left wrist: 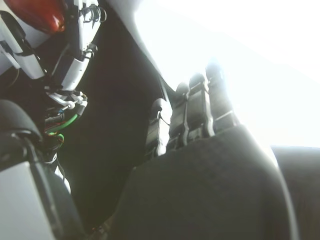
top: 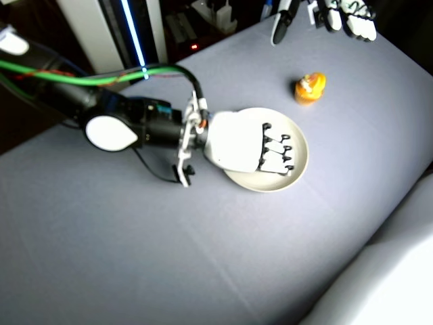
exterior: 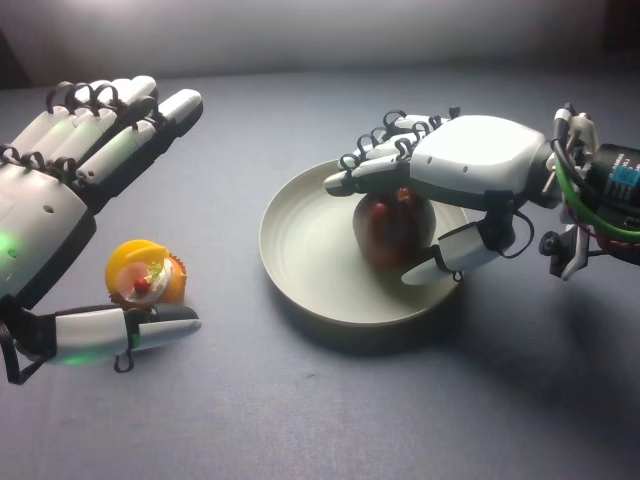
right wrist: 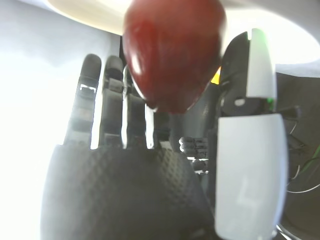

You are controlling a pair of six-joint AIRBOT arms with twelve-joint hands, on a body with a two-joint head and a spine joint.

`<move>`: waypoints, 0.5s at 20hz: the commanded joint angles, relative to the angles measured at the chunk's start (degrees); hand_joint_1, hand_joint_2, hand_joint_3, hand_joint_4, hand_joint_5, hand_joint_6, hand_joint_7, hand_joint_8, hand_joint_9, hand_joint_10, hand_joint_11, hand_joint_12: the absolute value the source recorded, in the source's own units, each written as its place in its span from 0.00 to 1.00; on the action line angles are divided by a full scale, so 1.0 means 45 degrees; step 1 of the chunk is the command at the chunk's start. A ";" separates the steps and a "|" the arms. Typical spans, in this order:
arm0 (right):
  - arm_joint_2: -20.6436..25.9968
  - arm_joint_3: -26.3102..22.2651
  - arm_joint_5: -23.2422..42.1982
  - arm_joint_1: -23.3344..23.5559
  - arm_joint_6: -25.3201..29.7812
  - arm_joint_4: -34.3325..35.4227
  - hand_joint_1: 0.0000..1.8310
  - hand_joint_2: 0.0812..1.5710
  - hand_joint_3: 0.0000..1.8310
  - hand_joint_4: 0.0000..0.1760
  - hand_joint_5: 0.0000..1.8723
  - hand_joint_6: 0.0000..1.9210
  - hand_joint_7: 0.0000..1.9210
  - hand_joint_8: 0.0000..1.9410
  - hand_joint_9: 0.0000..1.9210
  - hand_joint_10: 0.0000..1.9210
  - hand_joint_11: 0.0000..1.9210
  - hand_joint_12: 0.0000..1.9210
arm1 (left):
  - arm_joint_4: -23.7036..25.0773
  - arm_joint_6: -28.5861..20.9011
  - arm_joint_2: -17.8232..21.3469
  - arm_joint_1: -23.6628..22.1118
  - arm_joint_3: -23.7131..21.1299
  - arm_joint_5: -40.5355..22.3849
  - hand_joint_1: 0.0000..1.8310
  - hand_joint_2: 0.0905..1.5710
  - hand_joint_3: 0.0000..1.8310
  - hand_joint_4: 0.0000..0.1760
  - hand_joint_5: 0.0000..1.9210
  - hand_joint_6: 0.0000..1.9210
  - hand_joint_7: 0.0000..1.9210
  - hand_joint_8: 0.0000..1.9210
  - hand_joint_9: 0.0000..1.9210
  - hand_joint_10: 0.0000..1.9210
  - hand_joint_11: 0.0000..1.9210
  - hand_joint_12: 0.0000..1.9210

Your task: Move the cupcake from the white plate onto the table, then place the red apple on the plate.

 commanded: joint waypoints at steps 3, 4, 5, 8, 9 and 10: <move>0.0151 -0.0071 0.1376 0.0026 0.0026 0.0396 0.52 0.52 0.00 1.00 0.00 0.00 0.00 0.00 0.01 0.00 0.00 0.16 | 0.0154 -0.0058 -0.0011 -0.0075 -0.0044 -0.1627 0.46 0.52 0.00 0.98 0.01 0.00 0.01 0.00 0.00 0.00 0.00 0.05; 0.0170 -0.0085 0.1413 0.0026 0.0026 0.0396 0.53 0.49 0.00 1.00 0.00 0.00 0.00 0.00 0.00 0.00 0.00 0.03 | 0.0149 -0.0058 -0.0011 -0.0069 -0.0047 -0.1632 0.46 0.52 0.00 0.96 0.01 0.00 0.01 0.00 0.00 0.00 0.00 0.05; 0.0185 -0.0109 0.1452 0.0026 0.0026 0.0396 0.52 0.49 0.00 1.00 0.00 0.00 0.00 0.00 0.00 0.00 0.00 0.01 | 0.0139 -0.0058 -0.0014 -0.0062 -0.0050 -0.1632 0.46 0.52 0.00 0.97 0.01 0.00 0.01 0.00 0.00 0.00 0.00 0.05; 0.0396 -0.0202 0.1806 0.0032 0.0026 0.0531 0.51 0.50 0.00 1.00 0.00 0.00 0.00 0.00 0.00 0.00 0.00 0.00 | 0.0122 -0.0058 -0.0032 -0.0044 -0.0055 -0.1641 0.46 0.51 0.00 0.94 0.01 0.00 0.01 0.00 0.00 0.00 0.00 0.06; 0.0594 -0.0295 0.2119 0.0032 0.0026 0.0743 0.48 0.51 0.00 1.00 0.00 0.00 0.00 0.00 0.00 0.00 0.00 0.00 | 0.0118 -0.0058 -0.0042 -0.0043 -0.0053 -0.1642 0.46 0.51 0.00 0.95 0.01 0.00 0.01 0.00 0.00 0.00 0.00 0.06; 0.0819 -0.0423 0.2406 0.0030 0.0025 0.0907 0.44 0.52 0.01 1.00 0.00 0.00 0.00 0.00 0.00 0.00 0.00 0.00 | 0.0108 -0.0058 -0.0043 -0.0043 -0.0055 -0.1661 0.45 0.51 0.00 0.93 0.01 0.00 0.01 0.00 0.00 0.00 0.00 0.06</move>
